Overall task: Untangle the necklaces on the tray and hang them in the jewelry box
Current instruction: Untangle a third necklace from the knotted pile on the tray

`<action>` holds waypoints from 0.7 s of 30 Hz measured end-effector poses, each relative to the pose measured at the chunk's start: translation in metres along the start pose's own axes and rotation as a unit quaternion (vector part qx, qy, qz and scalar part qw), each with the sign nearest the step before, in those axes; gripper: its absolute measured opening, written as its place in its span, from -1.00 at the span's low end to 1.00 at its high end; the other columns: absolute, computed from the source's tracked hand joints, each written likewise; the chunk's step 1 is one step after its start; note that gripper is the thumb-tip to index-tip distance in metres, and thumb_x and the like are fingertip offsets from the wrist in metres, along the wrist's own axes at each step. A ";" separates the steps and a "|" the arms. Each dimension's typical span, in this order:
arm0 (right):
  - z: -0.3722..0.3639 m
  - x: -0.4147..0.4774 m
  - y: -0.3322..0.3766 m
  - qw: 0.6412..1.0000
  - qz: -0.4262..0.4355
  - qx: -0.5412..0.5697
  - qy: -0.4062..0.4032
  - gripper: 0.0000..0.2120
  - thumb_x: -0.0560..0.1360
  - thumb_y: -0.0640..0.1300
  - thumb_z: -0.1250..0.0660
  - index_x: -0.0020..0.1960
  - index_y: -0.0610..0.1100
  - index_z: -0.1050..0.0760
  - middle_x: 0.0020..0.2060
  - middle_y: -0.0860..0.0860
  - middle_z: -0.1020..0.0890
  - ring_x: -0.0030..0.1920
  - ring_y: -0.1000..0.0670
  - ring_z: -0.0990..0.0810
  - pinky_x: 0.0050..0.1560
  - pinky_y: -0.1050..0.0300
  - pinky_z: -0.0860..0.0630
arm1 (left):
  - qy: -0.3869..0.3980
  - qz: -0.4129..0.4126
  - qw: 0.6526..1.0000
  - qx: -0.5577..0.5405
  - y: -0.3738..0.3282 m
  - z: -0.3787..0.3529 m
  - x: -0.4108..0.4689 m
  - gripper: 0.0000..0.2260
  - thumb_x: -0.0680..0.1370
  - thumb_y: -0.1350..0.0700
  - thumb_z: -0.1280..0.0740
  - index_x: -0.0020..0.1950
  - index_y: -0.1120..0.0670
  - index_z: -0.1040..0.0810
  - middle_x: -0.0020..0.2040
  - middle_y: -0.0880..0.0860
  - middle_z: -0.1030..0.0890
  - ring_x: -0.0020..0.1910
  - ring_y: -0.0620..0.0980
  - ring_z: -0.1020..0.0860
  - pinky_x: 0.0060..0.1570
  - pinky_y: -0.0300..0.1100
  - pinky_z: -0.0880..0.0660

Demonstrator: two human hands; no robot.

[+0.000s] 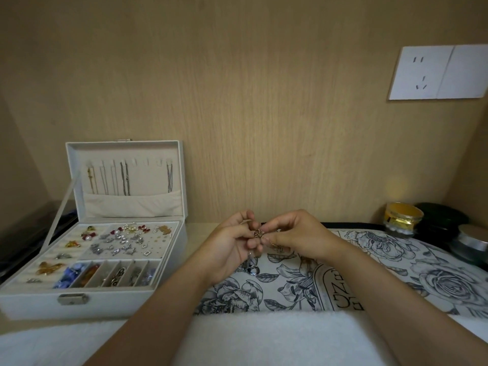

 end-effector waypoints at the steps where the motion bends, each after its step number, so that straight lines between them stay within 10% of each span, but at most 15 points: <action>1: 0.000 0.000 0.001 1.000 0.002 0.011 -0.002 -0.85 0.43 -0.25 -0.53 0.00 -0.16 -0.71 -0.09 -0.16 -0.74 -0.07 -0.08 -0.64 0.10 -0.05 -0.56 | -0.005 -0.005 1.000 0.009 -0.001 -0.001 0.000 -0.70 0.52 0.49 -0.06 0.07 0.16 -0.40 -0.16 0.10 -0.45 -0.45 -0.07 -0.39 -0.37 -0.15 -0.49; 8: 0.004 0.001 0.003 0.998 0.002 0.042 -0.055 -0.92 0.48 -0.23 -0.48 -0.06 -0.11 -0.72 -0.29 -0.02 -0.70 -0.36 0.08 -0.52 -0.38 0.30 -0.43 | -0.108 -0.045 0.957 0.267 -0.010 0.014 -0.002 -0.85 0.61 0.32 -0.21 -0.04 0.13 -0.53 -0.14 0.11 -0.54 -0.28 0.05 -0.55 -0.21 0.03 -0.58; 14: 0.007 0.001 0.000 0.997 0.001 0.014 -0.071 -0.89 0.55 -0.16 -0.41 -0.06 -0.15 -0.71 -0.21 -0.12 -0.72 -0.38 0.00 -0.48 -0.40 0.22 -0.43 | -0.164 -0.142 0.893 0.395 -0.018 0.014 -0.005 -0.89 0.47 0.13 -0.51 -0.04 0.08 -0.64 -0.16 0.08 -0.70 -0.18 -0.06 -0.65 -0.10 -0.23 -0.59; 21: 0.013 -0.001 0.002 0.990 0.007 -0.027 -0.140 -0.88 0.50 -0.22 -0.44 -0.19 -0.21 -0.69 -0.42 0.10 -0.66 -0.45 0.24 -0.54 -0.35 0.36 -0.45 | -0.182 -0.181 0.833 0.491 -0.020 0.017 -0.004 -0.96 0.56 0.13 -0.40 -0.07 -0.01 -0.63 -0.20 -0.09 -0.64 -0.21 -0.26 -0.55 -0.16 -0.41 -0.46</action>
Point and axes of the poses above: each hand's wrist, its own x-axis towards the middle knuckle, its own z-axis out of the back of the hand, y = z × x, the point moved 7 cm from there along x, towards the middle knuckle
